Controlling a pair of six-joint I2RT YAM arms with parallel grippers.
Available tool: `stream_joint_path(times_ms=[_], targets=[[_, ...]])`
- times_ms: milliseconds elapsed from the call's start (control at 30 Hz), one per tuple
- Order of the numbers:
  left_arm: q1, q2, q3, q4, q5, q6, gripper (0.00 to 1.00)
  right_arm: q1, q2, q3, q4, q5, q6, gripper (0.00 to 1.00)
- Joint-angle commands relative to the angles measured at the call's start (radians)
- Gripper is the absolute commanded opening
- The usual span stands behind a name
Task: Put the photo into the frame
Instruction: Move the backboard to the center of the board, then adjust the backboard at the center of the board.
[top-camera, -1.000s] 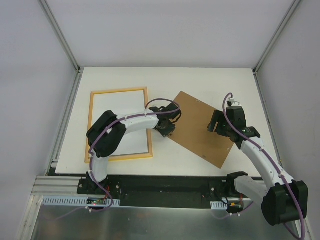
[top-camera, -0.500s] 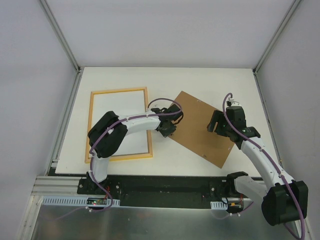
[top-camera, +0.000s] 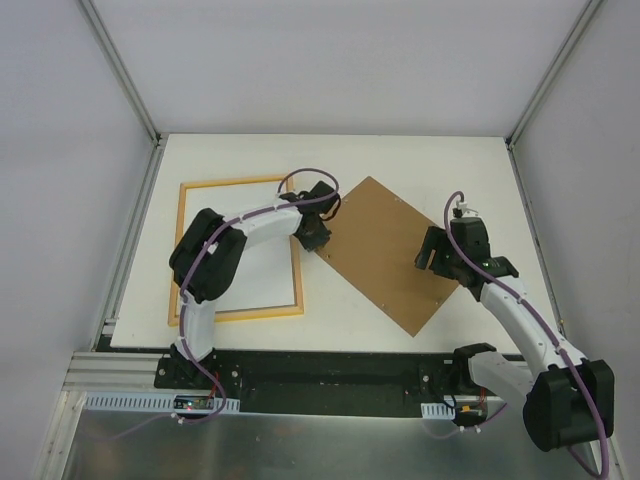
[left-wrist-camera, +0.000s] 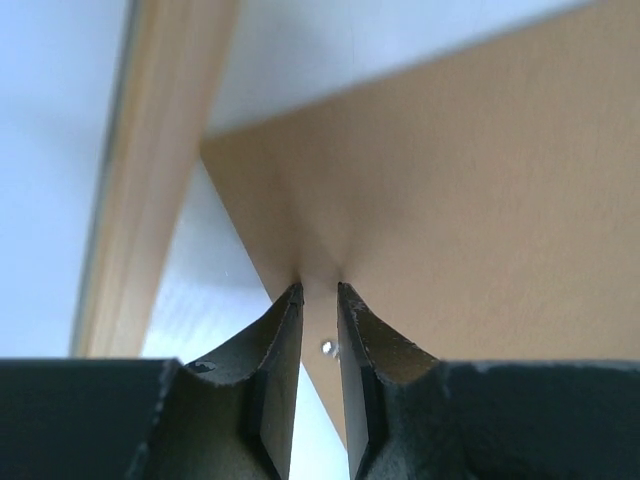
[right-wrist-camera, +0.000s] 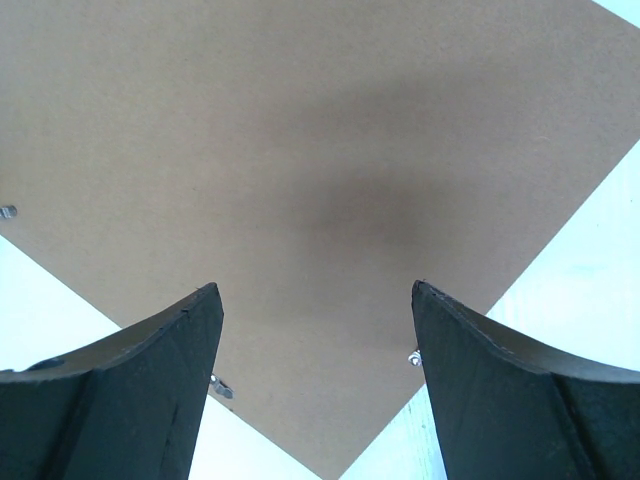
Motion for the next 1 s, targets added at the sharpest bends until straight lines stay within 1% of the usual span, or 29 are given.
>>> stream_joint_path(times_ms=[0, 67, 167, 267, 367, 467, 567, 700, 867, 967], targets=[[0.101, 0.098, 0.057, -0.085, -0.019, 0.207, 0.19, 0.005, -0.008, -0.008, -0.004, 0.032, 0.029, 0.79], [0.146, 0.135, 0.109, -0.085, 0.013, 0.288, 0.18, 0.005, -0.002, -0.008, -0.005, 0.038, 0.029, 0.79], [0.209, 0.178, 0.169, -0.086, 0.035, 0.353, 0.17, 0.004, 0.023, 0.001, -0.007, 0.05, 0.026, 0.79], [0.247, 0.204, 0.226, -0.086, 0.033, 0.422, 0.18, 0.002, 0.053, 0.006, -0.002, 0.064, 0.029, 0.79], [0.293, 0.243, 0.307, -0.085, 0.067, 0.491, 0.18, -0.005, 0.093, 0.022, 0.01, 0.073, 0.032, 0.79], [0.318, 0.298, 0.431, -0.091, 0.09, 0.591, 0.22, -0.018, 0.144, 0.062, 0.012, 0.082, 0.024, 0.8], [0.324, 0.327, 0.528, -0.114, 0.093, 0.646, 0.26, -0.047, 0.193, 0.114, 0.018, 0.089, 0.015, 0.8], [0.31, 0.248, 0.507, -0.116, 0.123, 0.638, 0.32, -0.081, 0.268, 0.179, 0.058, 0.106, 0.0, 0.81], [0.221, 0.126, 0.417, -0.114, 0.116, 0.588, 0.4, -0.11, 0.427, 0.234, 0.142, 0.064, -0.012, 0.81], [0.168, 0.057, 0.322, -0.109, 0.108, 0.528, 0.42, -0.136, 0.507, 0.257, 0.182, 0.017, -0.017, 0.83]])
